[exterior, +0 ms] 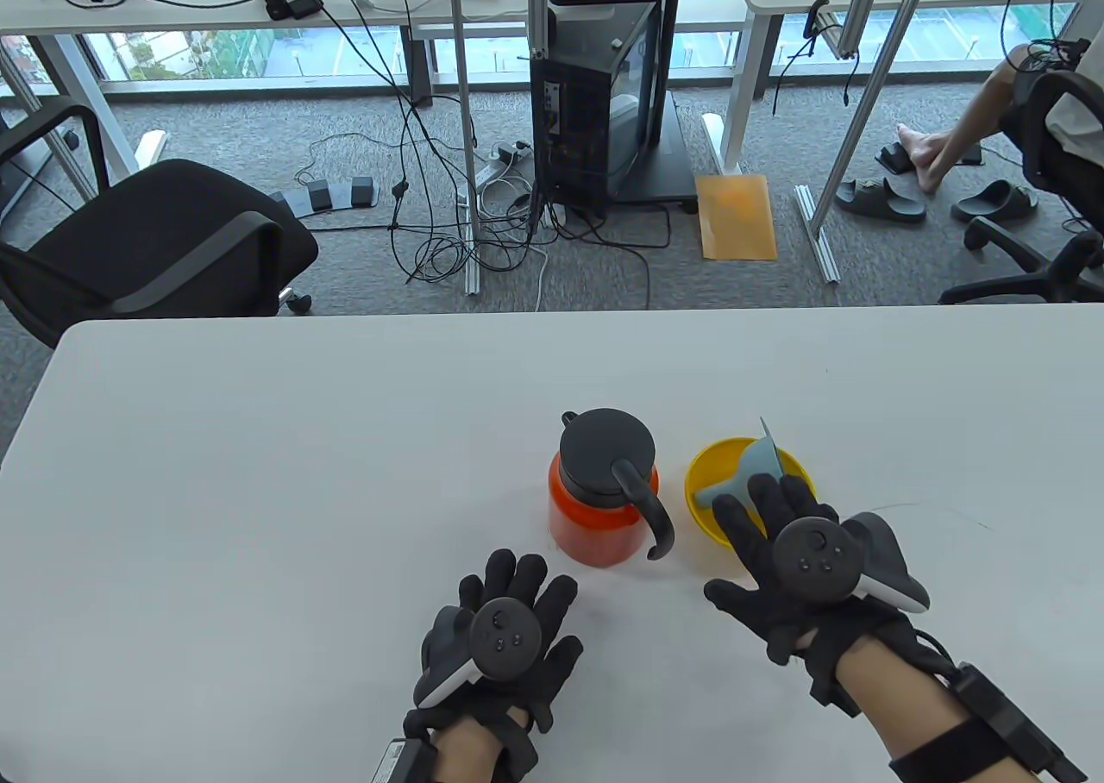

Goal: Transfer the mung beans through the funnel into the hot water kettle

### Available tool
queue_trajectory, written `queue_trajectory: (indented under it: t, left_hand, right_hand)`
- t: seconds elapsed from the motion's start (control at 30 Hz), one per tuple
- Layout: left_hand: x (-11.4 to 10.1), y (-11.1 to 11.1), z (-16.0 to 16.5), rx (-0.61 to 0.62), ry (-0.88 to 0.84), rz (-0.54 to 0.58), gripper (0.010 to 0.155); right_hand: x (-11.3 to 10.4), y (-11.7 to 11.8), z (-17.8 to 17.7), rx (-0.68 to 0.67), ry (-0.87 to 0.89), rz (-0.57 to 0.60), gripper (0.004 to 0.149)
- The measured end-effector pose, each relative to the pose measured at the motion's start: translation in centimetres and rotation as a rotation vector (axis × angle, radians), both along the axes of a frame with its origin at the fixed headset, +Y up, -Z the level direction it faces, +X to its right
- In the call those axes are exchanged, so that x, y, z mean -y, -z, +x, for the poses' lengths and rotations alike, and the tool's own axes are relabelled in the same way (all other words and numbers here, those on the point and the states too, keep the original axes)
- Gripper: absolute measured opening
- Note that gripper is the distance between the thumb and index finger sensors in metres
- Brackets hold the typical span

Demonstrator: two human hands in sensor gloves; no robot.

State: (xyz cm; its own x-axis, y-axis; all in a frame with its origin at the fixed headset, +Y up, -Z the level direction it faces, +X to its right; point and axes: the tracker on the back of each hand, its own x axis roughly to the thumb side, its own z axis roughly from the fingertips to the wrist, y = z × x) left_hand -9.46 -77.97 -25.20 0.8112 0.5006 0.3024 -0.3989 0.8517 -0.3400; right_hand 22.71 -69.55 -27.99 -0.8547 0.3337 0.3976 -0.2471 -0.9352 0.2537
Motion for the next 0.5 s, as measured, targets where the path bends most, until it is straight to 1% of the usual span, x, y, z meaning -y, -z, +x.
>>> queue_trajectory:
  t: [0.17, 0.23, 0.3, 0.4, 0.5]
  left_hand:
    - [0.1, 0.0, 0.1, 0.0, 0.014, -0.008, 0.073]
    - [0.0, 0.0, 0.0, -0.002, 0.016, -0.009, 0.073]
    - [0.1, 0.0, 0.0, -0.005, 0.019, -0.009, 0.073]
    - [0.0, 0.0, -0.1, -0.009, 0.02, -0.009, 0.072]
    - [0.0, 0.0, -0.1, -0.014, 0.019, -0.007, 0.072]
  right_hand:
    - [3.0, -1.9, 0.8, 0.005, -0.033, -0.005, 0.09]
    - [3.8, -2.8, 1.0, -0.004, -0.111, 0.036, 0.09]
    - [4.7, -3.3, 1.1, -0.009, -0.138, 0.063, 0.089]
    - [6.2, -4.0, 1.2, -0.01, -0.159, 0.046, 0.089]
    - [7.6, -4.5, 1.2, -0.006, -0.184, 0.064, 0.089]
